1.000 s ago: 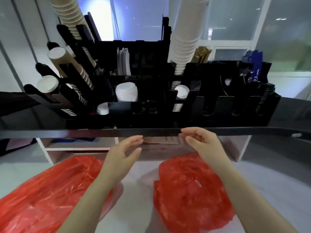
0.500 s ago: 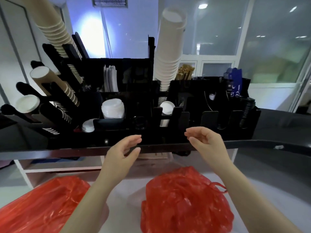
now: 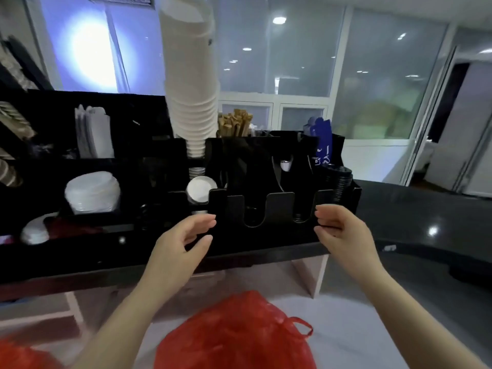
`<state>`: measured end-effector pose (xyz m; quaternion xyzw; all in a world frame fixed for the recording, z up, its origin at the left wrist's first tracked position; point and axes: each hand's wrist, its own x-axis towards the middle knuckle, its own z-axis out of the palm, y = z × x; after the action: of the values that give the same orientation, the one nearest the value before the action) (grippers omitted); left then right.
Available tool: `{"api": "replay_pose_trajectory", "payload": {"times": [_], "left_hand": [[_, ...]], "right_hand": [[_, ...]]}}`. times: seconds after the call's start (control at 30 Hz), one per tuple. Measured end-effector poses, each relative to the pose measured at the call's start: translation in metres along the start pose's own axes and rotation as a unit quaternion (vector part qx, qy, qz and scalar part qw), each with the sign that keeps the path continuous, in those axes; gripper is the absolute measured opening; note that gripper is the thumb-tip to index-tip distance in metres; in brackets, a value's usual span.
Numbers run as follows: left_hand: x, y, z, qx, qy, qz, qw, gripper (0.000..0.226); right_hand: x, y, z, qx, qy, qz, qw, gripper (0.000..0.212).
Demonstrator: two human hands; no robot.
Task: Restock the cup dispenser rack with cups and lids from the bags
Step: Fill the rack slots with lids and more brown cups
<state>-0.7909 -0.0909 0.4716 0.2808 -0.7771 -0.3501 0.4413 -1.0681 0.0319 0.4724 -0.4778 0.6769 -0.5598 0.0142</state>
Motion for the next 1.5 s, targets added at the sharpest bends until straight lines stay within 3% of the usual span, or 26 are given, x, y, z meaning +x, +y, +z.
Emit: {"api": "replay_pose_trajectory", "payload": {"times": [0.3, 0.4, 0.57, 0.7, 0.87, 1.03, 1.23, 1.5], "left_hand": [[0.063, 0.016, 0.133, -0.016, 0.022, 0.017, 0.999, 0.042], [0.085, 0.020, 0.167, 0.014, 0.051, 0.033, 0.998, 0.043], [0.124, 0.030, 0.199, 0.165, 0.097, 0.070, 0.979, 0.050], [0.158, 0.034, 0.206, 0.323, 0.048, 0.043, 0.944, 0.080], [0.171, 0.026, 0.209, 0.513, -0.020, -0.025, 0.858, 0.105], [0.173, 0.029, 0.207, 0.523, -0.068, -0.050, 0.848, 0.114], [0.172, 0.032, 0.205, 0.527, -0.089, -0.064, 0.843, 0.109], [0.172, 0.034, 0.207, 0.524, -0.090, -0.063, 0.844, 0.106]], "right_hand": [[0.114, 0.084, -0.066, -0.154, 0.048, -0.104, 0.981, 0.059], [0.144, 0.101, -0.078, -0.189, 0.013, -0.130, 0.973, 0.062], [0.177, 0.110, -0.079, -0.209, -0.105, -0.188, 0.954, 0.068], [0.191, 0.111, -0.076, -0.212, -0.127, -0.209, 0.946, 0.062], [0.203, 0.105, -0.080, -0.209, -0.139, -0.202, 0.947, 0.060], [0.208, 0.098, -0.086, -0.231, -0.158, -0.206, 0.938, 0.059], [0.212, 0.090, -0.092, -0.248, -0.188, -0.205, 0.928, 0.055], [0.210, 0.087, -0.092, -0.294, -0.112, -0.283, 0.906, 0.055]]}}
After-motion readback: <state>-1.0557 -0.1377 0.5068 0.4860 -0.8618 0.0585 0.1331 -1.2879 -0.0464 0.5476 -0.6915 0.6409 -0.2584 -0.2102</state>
